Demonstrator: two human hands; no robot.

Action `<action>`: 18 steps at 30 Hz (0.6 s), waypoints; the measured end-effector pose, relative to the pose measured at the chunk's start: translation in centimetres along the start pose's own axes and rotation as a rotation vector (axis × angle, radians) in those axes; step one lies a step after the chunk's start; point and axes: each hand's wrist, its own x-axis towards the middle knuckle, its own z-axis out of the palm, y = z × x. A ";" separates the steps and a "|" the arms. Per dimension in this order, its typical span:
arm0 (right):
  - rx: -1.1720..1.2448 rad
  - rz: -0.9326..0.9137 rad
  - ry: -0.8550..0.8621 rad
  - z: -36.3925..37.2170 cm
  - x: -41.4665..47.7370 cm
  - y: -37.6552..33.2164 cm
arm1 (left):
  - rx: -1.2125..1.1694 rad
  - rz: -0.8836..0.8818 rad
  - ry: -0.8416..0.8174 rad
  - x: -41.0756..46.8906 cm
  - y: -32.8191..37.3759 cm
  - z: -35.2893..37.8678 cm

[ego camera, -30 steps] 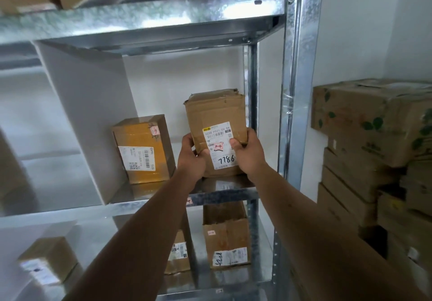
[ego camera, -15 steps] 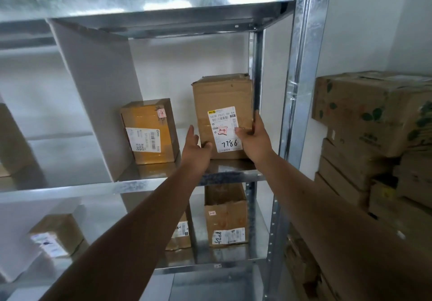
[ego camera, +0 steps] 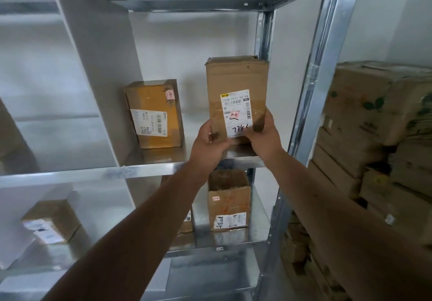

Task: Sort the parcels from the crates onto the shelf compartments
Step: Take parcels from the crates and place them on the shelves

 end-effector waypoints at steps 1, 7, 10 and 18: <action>0.001 0.011 0.002 0.1 0.1 -0.2 | 0.003 0.010 0.001 0.0 -0.1 0.0; 0.039 0.047 0.060 -0.3 -1.3 -1.2 | -0.005 0.032 0.007 -0.5 0.0 -0.1; 0.094 0.047 0.121 -0.3 -3.3 -2.4 | -0.048 0.039 0.029 -0.9 0.1 -0.2; 0.292 -0.060 0.005 4.7 -11.2 -3.5 | -0.151 0.180 0.165 -6.7 -1.2 -4.5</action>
